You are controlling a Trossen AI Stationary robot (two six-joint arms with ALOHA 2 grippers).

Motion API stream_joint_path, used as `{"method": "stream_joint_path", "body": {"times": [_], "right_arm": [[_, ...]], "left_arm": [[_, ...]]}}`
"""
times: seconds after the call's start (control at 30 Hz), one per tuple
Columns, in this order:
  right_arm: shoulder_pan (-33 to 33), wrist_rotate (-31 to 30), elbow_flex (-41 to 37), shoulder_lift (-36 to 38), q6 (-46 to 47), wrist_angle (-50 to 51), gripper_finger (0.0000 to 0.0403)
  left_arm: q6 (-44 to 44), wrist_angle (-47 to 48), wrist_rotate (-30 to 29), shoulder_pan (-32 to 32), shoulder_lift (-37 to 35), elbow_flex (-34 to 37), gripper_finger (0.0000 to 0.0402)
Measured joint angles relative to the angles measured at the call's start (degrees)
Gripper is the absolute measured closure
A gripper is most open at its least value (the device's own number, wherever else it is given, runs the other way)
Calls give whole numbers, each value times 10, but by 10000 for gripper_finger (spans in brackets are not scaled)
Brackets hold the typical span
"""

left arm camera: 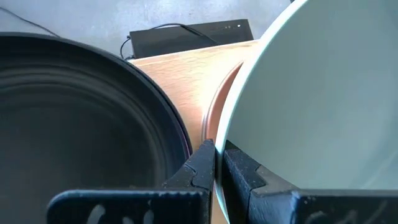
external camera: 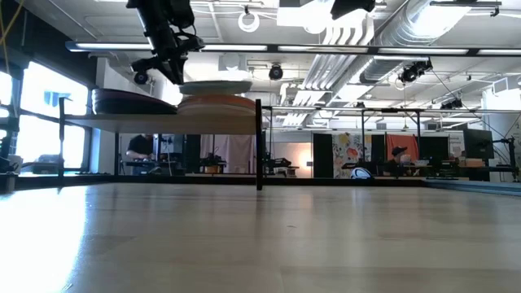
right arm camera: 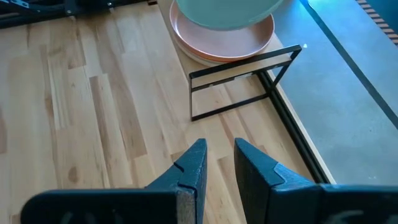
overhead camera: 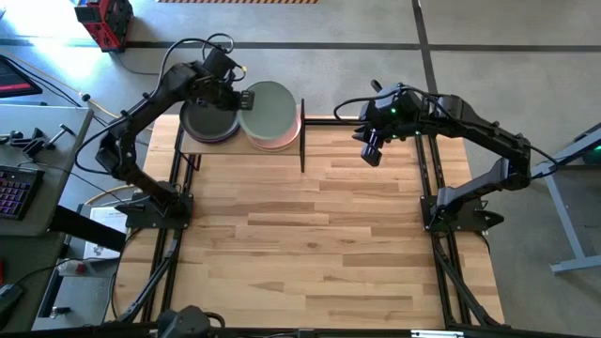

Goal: Place and stack plates onto a shelf
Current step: Stack the blue plate on top of the orange plate on the shelf

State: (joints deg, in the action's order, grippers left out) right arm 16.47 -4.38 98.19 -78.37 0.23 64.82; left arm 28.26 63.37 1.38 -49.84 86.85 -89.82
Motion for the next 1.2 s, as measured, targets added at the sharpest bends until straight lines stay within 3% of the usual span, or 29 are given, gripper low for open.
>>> {"method": "stream_joint_path", "body": {"times": [0.93, 1.2], "right_arm": [[0, 0, 0, 0, -2, 1, 344], [0, 0, 0, 0, 0, 1, 344]], "left_arm": [[1, -4, 0, 11, 27, 0, 393], [-14, -1, 42, 12, 27, 0, 393]]}}
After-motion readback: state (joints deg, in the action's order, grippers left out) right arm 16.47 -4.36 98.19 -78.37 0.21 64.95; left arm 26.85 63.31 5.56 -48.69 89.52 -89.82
